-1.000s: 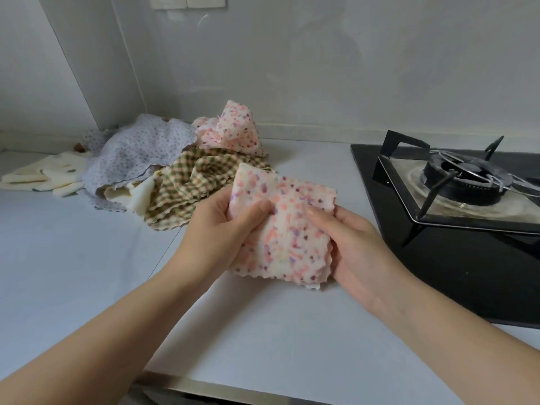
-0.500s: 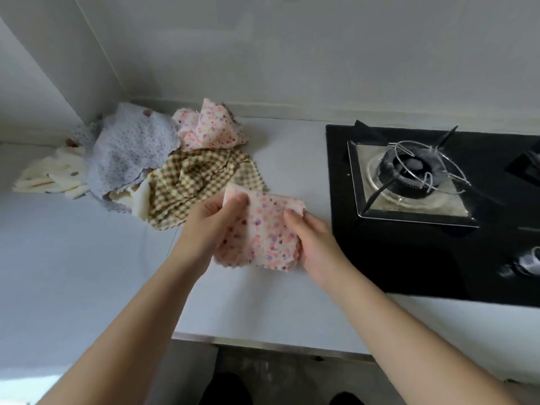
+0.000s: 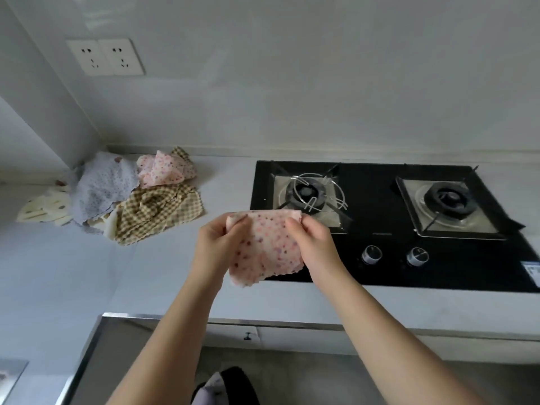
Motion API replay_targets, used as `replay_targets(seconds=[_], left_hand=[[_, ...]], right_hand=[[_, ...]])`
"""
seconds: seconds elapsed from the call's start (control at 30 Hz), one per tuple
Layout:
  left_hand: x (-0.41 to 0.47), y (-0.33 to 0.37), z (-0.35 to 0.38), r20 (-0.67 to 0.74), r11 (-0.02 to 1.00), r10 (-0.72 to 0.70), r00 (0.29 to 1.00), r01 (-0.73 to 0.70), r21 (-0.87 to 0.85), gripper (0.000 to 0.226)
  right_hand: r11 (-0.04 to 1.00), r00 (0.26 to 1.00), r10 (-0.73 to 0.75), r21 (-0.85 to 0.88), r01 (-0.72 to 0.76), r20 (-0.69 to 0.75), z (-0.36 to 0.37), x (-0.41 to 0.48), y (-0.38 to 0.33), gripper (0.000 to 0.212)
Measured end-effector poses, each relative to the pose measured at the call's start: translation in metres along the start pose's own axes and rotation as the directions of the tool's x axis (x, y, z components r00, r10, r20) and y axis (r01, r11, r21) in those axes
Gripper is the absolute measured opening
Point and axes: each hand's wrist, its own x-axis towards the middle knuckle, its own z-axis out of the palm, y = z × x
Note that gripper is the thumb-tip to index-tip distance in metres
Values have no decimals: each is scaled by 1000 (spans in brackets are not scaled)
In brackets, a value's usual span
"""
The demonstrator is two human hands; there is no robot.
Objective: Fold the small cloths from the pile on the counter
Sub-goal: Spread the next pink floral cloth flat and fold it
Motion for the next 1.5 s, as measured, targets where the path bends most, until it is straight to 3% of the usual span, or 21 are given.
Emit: replay_targets(seconds=[0.2, 0.43, 0.6, 0.7, 0.83, 0.9, 1.0, 1.13, 1.23, 1.37, 1.43, 1.5], left_hand=[[-38, 25, 94, 1, 998, -52, 999, 52, -23, 29], [-24, 26, 196, 68, 997, -56, 996, 59, -48, 30], [-14, 18, 271, 259, 982, -141, 956, 169, -87, 32], [-6, 11, 325, 325, 977, -179, 928, 208, -55, 20], [3, 11, 410, 294, 983, -165, 942, 181, -29, 17], [8, 15, 457, 288, 991, -131, 949, 136, 5, 19], [12, 22, 527, 261, 990, -17, 965, -20, 140, 24], [10, 35, 603, 287, 958, 95, 953, -166, 235, 19], [15, 31, 655, 412, 953, -13, 911, -113, 282, 36], [21, 14, 740, 539, 954, -177, 823, 8, 301, 68], [24, 3, 793, 546, 948, -228, 806, 58, 312, 66], [28, -5, 855, 507, 946, -282, 815, 148, 289, 45]], right_hand=[[997, 1000, 6, -78, -7, -20, -98, -21, -11, 19], [998, 992, 68, 17, -66, -110, -203, -16, -15, 19], [993, 973, 115, 60, -105, -199, -280, 11, -11, 17], [978, 958, 176, 151, -144, -229, -336, 35, -10, 13], [894, 935, 344, 335, -297, -90, -423, 55, -8, 36], [903, 935, 343, 306, -300, -96, -462, 60, -5, 36], [949, 923, 269, 241, -204, -276, -511, 71, -3, 18], [977, 866, 32, -166, -132, -498, -571, 90, 2, 21], [936, 832, -97, -333, -110, -546, -629, 104, 15, 28], [921, 794, -118, -365, -138, -597, -718, 117, 37, 31], [918, 786, -89, -357, -174, -612, -768, 126, 49, 31], [924, 781, -5, -301, -236, -625, -825, 139, 60, 30]])
